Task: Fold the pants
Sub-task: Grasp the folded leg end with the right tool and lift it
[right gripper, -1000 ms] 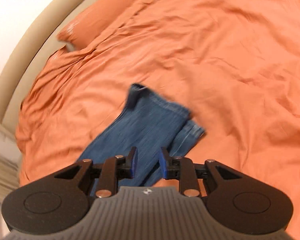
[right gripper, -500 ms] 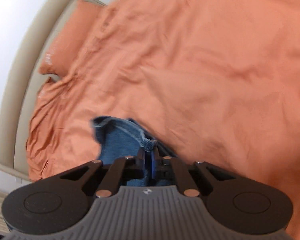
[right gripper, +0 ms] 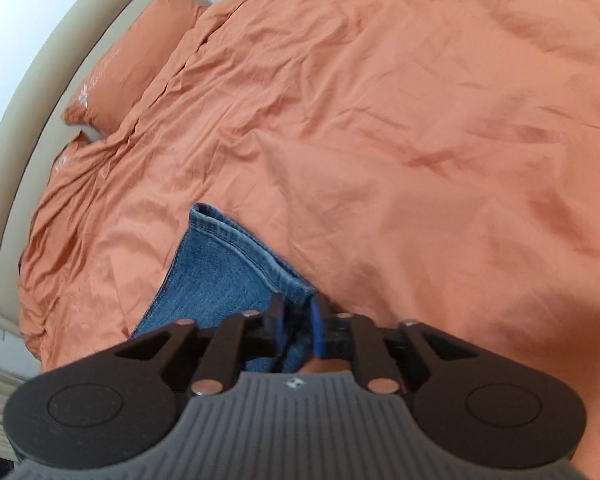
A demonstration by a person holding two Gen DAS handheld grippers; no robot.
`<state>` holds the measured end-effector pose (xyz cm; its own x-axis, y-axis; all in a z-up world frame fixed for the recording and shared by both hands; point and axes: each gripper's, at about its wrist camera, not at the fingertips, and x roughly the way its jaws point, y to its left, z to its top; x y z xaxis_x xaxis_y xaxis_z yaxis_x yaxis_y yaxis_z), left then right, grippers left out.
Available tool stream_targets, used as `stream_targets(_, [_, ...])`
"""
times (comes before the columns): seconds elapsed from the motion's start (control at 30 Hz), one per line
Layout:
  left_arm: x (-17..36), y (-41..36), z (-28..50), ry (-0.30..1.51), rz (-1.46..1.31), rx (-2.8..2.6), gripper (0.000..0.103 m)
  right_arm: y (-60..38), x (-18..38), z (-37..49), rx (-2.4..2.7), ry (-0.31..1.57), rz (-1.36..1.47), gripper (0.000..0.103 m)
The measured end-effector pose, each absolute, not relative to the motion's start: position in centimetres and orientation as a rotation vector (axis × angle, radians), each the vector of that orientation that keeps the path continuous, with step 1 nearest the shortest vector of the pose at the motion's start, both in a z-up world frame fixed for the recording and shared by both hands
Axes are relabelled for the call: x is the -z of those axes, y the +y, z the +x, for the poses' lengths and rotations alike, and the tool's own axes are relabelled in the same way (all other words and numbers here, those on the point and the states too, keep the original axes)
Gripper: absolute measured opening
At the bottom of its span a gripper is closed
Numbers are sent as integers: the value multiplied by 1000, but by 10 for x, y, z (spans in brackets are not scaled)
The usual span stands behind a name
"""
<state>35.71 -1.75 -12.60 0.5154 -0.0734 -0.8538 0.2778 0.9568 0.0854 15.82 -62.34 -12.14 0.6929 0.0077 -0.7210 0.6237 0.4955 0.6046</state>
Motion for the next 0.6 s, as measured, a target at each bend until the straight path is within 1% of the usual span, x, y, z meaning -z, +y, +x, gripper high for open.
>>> stream_targets(0.03, [124, -22, 358, 1010, 216, 232, 45, -622, 120, 152, 401, 726, 1011, 37])
stream_targets(0.17, [123, -46, 364, 987, 204, 288, 45, -617, 135, 143, 358, 741, 1111, 42])
stream_targets(0.33, [122, -77, 375, 981, 149, 372, 45, -625, 175, 153, 335, 656, 1301, 41])
stream_targets(0.43, [118, -97, 381, 979, 171, 440, 45, -633, 185, 162, 330, 630, 1364, 27])
stream_targets(0.47, [117, -105, 383, 976, 185, 459, 45, -636, 183, 164, 326, 629, 1360, 13])
stream_targets(0.5, [116, -112, 385, 973, 196, 479, 45, -637, 177, 166, 316, 626, 1330, 9])
stream_targets(0.6, [120, -137, 392, 962, 222, 539, 45, -628, 139, 173, 271, 612, 1092, 7])
